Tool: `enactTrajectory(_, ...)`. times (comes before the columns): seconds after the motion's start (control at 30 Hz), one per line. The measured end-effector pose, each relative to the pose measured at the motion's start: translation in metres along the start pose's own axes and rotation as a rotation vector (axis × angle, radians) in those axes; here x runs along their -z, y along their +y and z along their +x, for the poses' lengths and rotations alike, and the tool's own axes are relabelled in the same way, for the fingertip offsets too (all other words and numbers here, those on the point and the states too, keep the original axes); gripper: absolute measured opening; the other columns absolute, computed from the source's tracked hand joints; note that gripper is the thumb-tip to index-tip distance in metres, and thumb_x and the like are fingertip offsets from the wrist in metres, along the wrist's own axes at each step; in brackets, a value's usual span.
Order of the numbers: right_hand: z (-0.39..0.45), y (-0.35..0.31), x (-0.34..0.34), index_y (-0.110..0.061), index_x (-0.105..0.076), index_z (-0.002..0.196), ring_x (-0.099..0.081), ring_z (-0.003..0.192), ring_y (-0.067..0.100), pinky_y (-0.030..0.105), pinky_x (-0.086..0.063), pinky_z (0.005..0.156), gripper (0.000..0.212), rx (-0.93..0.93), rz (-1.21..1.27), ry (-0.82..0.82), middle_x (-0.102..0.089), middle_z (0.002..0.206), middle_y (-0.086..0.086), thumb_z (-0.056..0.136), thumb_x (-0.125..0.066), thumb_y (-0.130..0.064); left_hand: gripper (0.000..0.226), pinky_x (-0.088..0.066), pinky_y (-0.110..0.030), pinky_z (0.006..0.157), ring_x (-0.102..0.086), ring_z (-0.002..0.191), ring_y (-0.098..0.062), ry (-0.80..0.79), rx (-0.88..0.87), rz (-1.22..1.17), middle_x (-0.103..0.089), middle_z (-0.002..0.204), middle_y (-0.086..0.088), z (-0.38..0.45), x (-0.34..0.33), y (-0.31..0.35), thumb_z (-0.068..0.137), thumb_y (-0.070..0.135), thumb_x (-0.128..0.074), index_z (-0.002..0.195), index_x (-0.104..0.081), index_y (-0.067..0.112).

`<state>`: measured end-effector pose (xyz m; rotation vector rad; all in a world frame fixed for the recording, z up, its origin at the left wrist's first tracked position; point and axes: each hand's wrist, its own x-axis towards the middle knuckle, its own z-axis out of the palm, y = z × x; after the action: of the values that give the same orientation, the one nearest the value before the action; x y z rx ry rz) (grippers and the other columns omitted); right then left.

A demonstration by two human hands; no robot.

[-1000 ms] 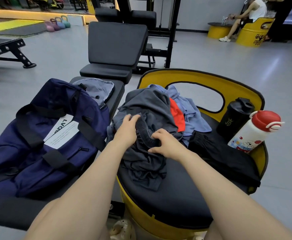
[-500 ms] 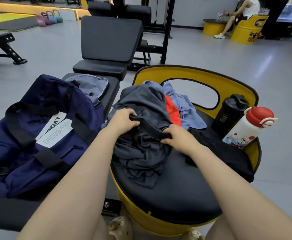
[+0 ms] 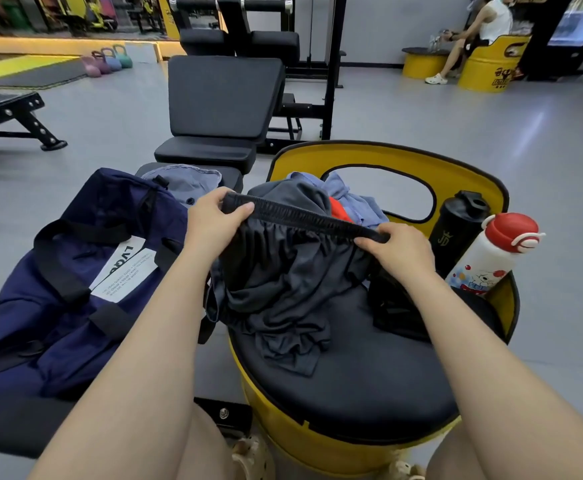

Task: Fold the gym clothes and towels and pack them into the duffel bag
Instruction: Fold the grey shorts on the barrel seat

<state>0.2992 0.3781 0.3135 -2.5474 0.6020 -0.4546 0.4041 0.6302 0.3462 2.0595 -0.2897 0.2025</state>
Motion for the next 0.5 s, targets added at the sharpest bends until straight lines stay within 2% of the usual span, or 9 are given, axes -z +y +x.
enactTrajectory(0.1, 0.003, -0.001, 0.008, -0.013, -0.047, 0.062, -0.05, 0.07, 0.027, 0.034, -0.03, 0.065, 0.044, 0.003, 0.128, 0.032, -0.049, 0.06, 0.003, 0.083, -0.067, -0.046, 0.011, -0.045, -0.029, 0.078, -0.056, 0.084, -0.014, 0.072, 0.001, -0.087, -0.063, 0.083, 0.003, 0.002, 0.001, 0.0, 0.085, 0.023, -0.068, 0.089, -0.062, 0.015)
enactTrajectory(0.17, 0.002, -0.004, 0.013, -0.01, -0.049, 0.075, -0.05, 0.068, 0.022, 0.034, -0.031, 0.059, 0.036, -0.049, 0.248, -0.051, -0.052, 0.068, 0.003, 0.085, -0.067, -0.041, 0.01, -0.046, -0.035, 0.085, -0.057, 0.087, -0.017, 0.109, 0.005, -0.118, -0.064, 0.087, -0.001, 0.003, 0.002, -0.001, 0.085, 0.021, -0.068, 0.089, -0.061, 0.014)
enactTrajectory(0.3, 0.001, -0.008, 0.017, -0.01, -0.053, 0.083, -0.045, 0.064, 0.014, 0.031, -0.03, 0.055, 0.029, -0.043, 0.28, -0.081, -0.05, 0.069, 0.0, 0.087, -0.066, -0.035, 0.008, -0.045, -0.032, 0.085, -0.057, 0.088, -0.017, 0.116, 0.003, -0.159, -0.064, 0.09, -0.002, -0.001, -0.003, 0.002, 0.087, 0.02, -0.065, 0.088, -0.058, 0.016)
enactTrajectory(0.4, -0.003, -0.011, 0.024, -0.003, -0.058, 0.09, -0.046, 0.068, 0.018, 0.032, -0.03, 0.057, 0.029, -0.036, 0.324, -0.042, -0.05, 0.07, 0.001, 0.089, -0.065, -0.032, 0.009, -0.046, -0.035, 0.086, -0.057, 0.088, -0.019, 0.103, 0.063, -0.238, -0.063, 0.088, -0.002, -0.004, -0.01, 0.006, 0.088, 0.021, -0.064, 0.082, -0.057, 0.019)
enactTrajectory(0.5, -0.002, -0.017, 0.039, -0.006, -0.055, 0.087, -0.05, 0.076, 0.023, 0.032, -0.03, 0.057, 0.025, -0.014, 0.314, -0.032, -0.051, 0.073, 0.001, 0.091, -0.062, -0.03, 0.014, -0.047, -0.039, 0.09, -0.058, 0.09, -0.021, 0.074, 0.129, -0.291, -0.063, 0.091, -0.003, 0.004, -0.013, 0.024, 0.088, 0.02, -0.064, 0.077, -0.056, 0.024)
